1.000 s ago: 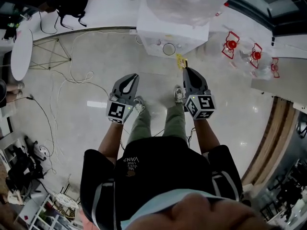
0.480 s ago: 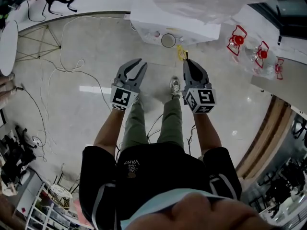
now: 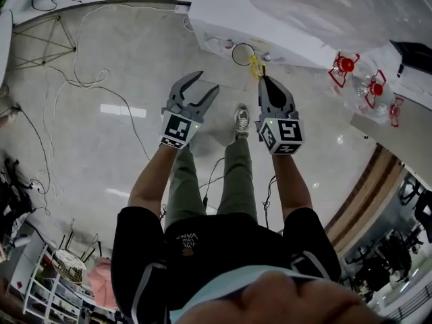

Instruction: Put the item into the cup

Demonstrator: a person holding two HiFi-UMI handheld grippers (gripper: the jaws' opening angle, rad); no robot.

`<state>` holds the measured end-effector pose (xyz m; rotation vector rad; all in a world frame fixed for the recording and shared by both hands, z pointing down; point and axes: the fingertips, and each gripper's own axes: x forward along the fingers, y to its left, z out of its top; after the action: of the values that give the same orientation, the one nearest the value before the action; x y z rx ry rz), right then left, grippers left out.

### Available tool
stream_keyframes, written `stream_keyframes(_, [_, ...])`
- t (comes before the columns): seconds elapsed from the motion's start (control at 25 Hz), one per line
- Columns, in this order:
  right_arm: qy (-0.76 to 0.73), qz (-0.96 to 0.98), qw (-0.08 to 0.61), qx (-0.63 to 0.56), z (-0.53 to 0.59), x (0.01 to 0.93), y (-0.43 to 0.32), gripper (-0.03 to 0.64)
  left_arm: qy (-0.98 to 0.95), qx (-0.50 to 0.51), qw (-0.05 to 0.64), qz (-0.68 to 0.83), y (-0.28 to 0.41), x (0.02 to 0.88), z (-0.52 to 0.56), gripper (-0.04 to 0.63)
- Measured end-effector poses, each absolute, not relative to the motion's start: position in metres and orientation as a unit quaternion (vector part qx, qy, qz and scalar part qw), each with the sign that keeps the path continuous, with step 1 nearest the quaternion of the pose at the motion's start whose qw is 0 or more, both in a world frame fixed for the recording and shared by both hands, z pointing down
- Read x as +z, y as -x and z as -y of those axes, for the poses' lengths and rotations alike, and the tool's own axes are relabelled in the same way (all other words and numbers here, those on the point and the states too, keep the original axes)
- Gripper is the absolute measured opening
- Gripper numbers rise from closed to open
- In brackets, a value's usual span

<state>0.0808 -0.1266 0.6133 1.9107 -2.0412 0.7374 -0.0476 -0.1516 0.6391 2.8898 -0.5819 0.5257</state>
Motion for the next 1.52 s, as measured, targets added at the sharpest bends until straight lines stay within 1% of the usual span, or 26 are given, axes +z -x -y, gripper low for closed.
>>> stream_keyframes(0.16, [-0.655, 0.704, 0.123, 0.246, 0.136, 0.635, -0.085, 0.043, -0.965, 0.170, 0.071, 0.185, 0.038, 0.662, 0.148, 0.256])
stream_keyframes(0.36, [-0.645, 0.714, 0.133, 0.240, 0.146, 0.658, -0.075, 0.043, -0.966, 0.179, 0.052, 0.176, 0.029, 0.695, 0.155, 0.292])
stream_keyframes(0.56, [-0.625, 0.730, 0.167, 0.220, 0.159, 0.683, -0.065, 0.043, -0.965, 0.198, 0.034, 0.167, 0.014, 0.729, 0.161, 0.314])
stream_keyframes(1.04, [-0.602, 0.744, 0.190, 0.220, 0.180, 0.725, -0.077, 0.043, -0.962, 0.230, 0.030, 0.147, -0.026, 0.795, 0.168, 0.324])
stream_keyframes(1.52, [-0.570, 0.748, 0.241, 0.238, 0.181, 0.760, -0.081, 0.043, -0.959, 0.258, 0.000, 0.120, -0.054, 0.819, 0.175, 0.327])
